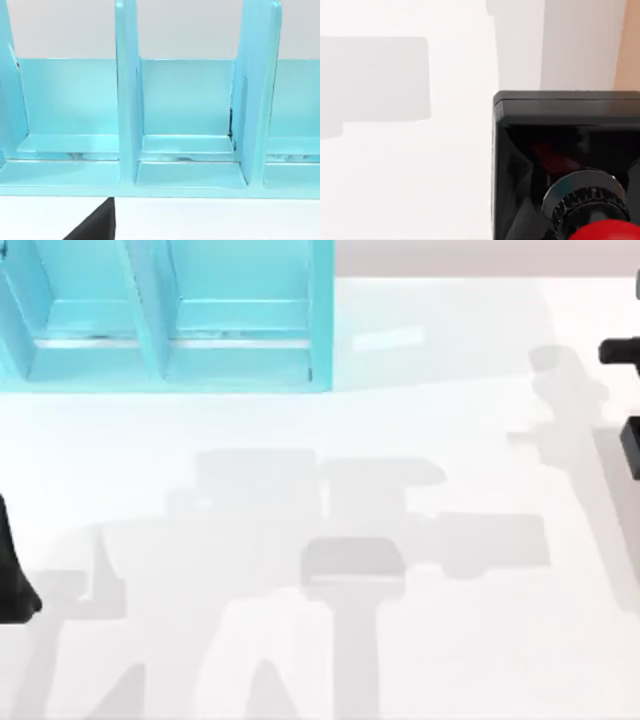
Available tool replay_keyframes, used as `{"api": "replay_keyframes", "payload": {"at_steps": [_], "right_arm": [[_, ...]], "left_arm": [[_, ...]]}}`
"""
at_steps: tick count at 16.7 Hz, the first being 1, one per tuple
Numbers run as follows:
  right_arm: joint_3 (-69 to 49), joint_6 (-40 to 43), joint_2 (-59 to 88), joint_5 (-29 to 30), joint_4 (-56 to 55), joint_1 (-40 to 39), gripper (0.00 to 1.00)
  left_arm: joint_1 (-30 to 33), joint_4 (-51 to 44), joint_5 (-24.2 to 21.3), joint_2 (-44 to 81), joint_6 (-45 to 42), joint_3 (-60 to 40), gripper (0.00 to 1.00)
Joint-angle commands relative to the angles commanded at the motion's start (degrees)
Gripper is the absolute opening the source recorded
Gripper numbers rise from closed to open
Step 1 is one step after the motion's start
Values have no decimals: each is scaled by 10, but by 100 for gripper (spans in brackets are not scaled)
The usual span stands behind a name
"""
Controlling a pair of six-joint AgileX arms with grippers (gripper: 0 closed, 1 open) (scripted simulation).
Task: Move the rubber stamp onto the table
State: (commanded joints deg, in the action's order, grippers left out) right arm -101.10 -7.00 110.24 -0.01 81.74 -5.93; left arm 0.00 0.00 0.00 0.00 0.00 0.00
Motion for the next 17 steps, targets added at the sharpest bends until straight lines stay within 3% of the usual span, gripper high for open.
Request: {"api": "replay_keyframes", "payload": {"at_steps": [8, 17], "right_arm": [[-129, -62, 183, 3, -64, -59, 0], [-103, -66, 194, 3, -100, -60, 0]], "left_arm": [[0, 0, 0, 0, 0, 0, 100], [0, 0, 0, 0, 0, 0, 100]]}}
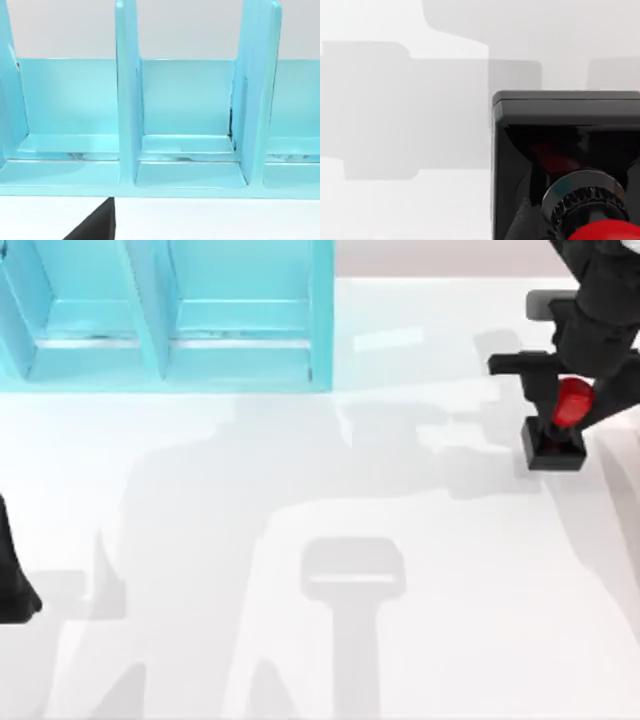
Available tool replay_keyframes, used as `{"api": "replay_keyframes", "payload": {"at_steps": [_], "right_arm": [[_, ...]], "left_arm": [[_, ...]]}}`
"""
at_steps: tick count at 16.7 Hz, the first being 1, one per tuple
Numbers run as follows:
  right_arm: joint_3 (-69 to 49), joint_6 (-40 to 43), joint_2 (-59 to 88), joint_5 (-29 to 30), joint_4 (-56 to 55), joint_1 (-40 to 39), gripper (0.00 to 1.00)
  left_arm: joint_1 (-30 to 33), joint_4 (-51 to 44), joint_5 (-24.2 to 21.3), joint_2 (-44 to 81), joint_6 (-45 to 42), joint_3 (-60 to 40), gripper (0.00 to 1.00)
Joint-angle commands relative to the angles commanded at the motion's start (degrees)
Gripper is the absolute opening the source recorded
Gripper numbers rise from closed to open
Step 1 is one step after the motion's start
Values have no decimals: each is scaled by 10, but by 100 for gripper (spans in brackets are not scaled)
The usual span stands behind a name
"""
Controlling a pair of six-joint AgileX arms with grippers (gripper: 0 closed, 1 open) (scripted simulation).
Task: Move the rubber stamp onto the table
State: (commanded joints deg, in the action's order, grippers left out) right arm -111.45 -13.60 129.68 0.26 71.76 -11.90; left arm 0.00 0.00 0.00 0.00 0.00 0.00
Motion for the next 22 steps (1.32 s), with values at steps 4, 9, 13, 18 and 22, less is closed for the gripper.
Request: {"api": "replay_keyframes", "payload": {"at_steps": [4, 9, 13, 18, 22], "right_arm": [[39, 0, 6, 0, -48, -2, 0], [49, -1, 10, 0, -61, -3, 0], [49, -1, 10, 0, -61, -3, 30], [49, -1, 10, 0, -61, -3, 68], [49, -1, 10, 0, -61, -3, 98]], "left_arm": [[0, 0, 0, 0, 0, 0, 100], [0, 0, 0, 0, 0, 0, 100], [0, 0, 0, 0, 0, 0, 100], [0, 0, 0, 0, 0, 0, 100], [0, 0, 0, 0, 0, 0, 100]]}}
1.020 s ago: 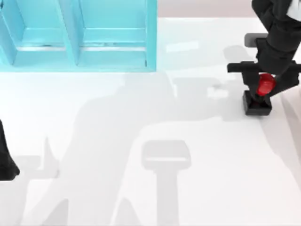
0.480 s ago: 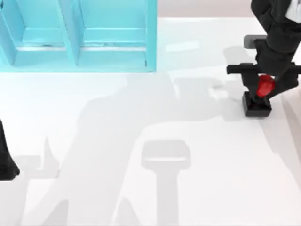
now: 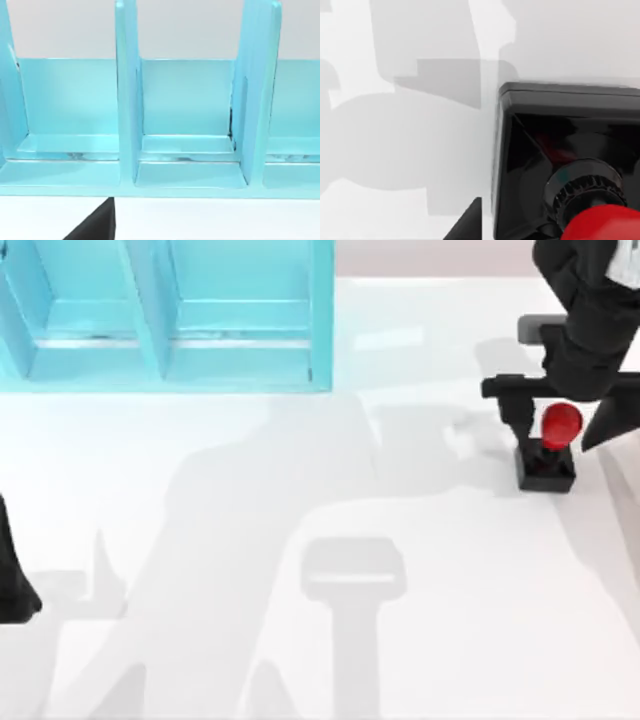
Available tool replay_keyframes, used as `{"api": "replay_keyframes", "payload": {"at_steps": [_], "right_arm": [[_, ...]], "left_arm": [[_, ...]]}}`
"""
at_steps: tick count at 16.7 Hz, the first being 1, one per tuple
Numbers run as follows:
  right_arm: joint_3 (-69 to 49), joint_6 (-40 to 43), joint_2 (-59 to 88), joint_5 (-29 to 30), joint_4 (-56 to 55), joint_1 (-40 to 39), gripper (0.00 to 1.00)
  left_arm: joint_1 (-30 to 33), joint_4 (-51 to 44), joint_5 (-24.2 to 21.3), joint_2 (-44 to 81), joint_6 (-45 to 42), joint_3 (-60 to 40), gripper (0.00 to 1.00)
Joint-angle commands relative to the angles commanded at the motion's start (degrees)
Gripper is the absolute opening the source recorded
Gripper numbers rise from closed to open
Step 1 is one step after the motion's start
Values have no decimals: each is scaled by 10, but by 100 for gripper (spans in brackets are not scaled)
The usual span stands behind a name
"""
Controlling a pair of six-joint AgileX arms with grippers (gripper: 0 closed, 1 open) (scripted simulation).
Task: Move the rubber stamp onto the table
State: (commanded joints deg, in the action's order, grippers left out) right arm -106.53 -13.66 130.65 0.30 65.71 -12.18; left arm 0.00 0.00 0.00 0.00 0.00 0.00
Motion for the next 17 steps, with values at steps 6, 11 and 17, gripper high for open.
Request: {"api": "replay_keyframes", "payload": {"at_steps": [6, 11, 17], "right_arm": [[0, 0, 0, 0, 0, 0, 100], [-8, 0, 3, 0, 8, 1, 100], [-176, -1, 53, 2, 145, 0, 100]], "left_arm": [[0, 0, 0, 0, 0, 0, 100], [0, 0, 0, 0, 0, 0, 100], [0, 0, 0, 0, 0, 0, 100]]}}
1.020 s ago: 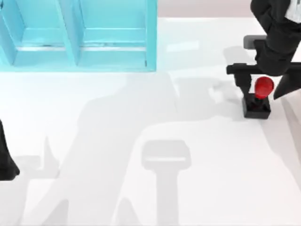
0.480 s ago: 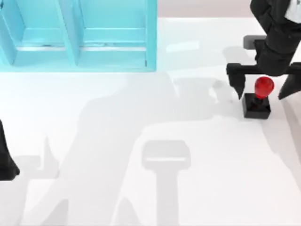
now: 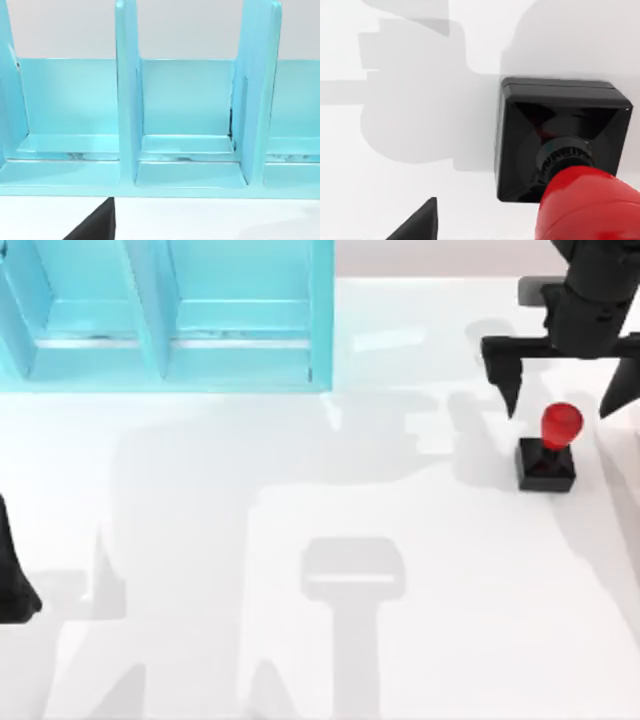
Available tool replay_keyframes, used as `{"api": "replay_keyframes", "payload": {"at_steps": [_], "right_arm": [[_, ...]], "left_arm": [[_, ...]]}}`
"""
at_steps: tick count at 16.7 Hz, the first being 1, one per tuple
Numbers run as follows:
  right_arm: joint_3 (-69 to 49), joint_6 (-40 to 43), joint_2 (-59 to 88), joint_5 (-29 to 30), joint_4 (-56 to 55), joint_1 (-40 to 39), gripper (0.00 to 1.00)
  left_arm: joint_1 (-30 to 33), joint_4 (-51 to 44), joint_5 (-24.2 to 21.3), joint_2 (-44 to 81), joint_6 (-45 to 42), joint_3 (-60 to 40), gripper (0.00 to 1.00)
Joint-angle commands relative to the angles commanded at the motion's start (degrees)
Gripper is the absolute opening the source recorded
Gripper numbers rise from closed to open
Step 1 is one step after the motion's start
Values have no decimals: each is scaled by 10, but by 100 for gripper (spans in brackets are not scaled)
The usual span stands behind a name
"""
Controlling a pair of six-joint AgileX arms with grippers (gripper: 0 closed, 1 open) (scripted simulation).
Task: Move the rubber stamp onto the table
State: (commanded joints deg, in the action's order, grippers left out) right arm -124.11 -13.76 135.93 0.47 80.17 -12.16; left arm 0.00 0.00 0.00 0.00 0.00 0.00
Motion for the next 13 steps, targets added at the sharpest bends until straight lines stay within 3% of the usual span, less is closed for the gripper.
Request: {"api": "replay_keyframes", "payload": {"at_steps": [7, 13], "right_arm": [[-320, 1, 67, -4, 232, 2, 100], [-422, 2, 81, 0, 317, 4, 100]], "left_arm": [[0, 0, 0, 0, 0, 0, 100], [0, 0, 0, 0, 0, 0, 100]]}}
